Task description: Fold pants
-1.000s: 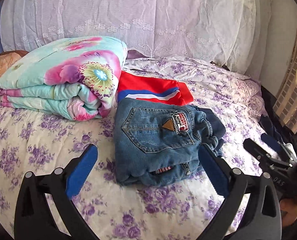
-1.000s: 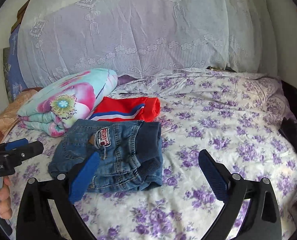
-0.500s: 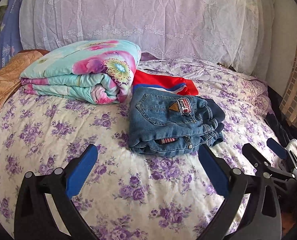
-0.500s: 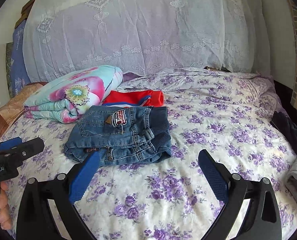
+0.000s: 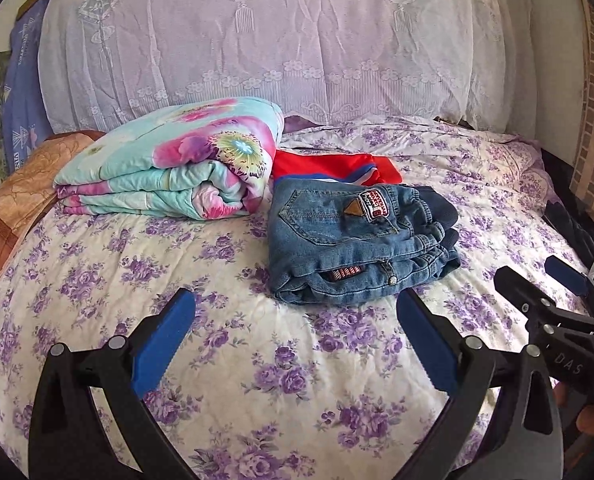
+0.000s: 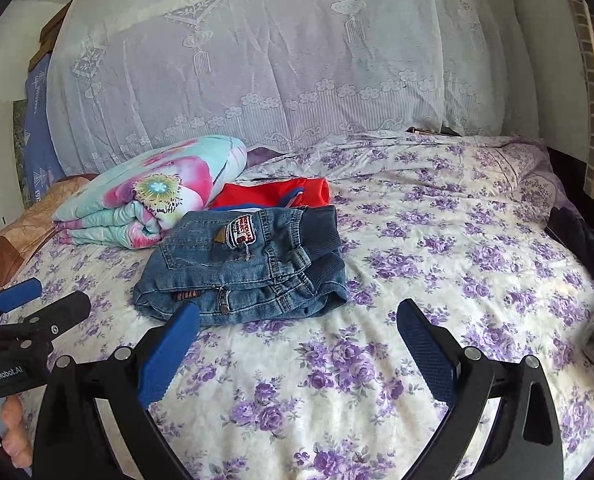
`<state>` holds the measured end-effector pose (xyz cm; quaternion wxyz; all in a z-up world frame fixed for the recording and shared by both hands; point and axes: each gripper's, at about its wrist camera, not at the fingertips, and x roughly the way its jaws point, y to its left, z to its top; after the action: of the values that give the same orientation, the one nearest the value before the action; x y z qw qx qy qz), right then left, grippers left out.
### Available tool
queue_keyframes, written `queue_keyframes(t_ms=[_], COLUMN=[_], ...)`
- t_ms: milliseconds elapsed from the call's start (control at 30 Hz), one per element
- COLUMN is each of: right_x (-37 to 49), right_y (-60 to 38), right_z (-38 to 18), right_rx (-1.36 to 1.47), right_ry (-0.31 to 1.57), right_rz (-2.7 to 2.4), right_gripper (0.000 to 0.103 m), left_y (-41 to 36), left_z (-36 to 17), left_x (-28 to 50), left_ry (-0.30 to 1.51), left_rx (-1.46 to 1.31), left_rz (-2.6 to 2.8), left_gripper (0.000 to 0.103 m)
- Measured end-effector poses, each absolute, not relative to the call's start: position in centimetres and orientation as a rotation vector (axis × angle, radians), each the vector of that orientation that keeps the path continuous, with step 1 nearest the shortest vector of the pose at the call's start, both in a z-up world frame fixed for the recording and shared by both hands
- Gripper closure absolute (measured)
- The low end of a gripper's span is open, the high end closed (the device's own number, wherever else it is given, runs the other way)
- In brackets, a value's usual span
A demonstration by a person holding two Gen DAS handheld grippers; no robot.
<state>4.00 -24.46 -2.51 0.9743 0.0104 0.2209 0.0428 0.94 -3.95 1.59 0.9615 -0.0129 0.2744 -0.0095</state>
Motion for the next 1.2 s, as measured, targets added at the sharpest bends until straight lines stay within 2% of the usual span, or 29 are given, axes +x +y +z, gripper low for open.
queue_keyframes(t_ms=[1200], right_x=[4.18], right_y=[-23.66], right_z=[-3.23], right_rx=[0.006], right_ry=[0.466], right_rz=[0.101], right_gripper=[0.003], left_y=[-3.78], left_z=[0.81], left_x=[1.22], left_ry=[0.575], left_rx=[-0.023], left_rz=[0.005], left_gripper=[0.005])
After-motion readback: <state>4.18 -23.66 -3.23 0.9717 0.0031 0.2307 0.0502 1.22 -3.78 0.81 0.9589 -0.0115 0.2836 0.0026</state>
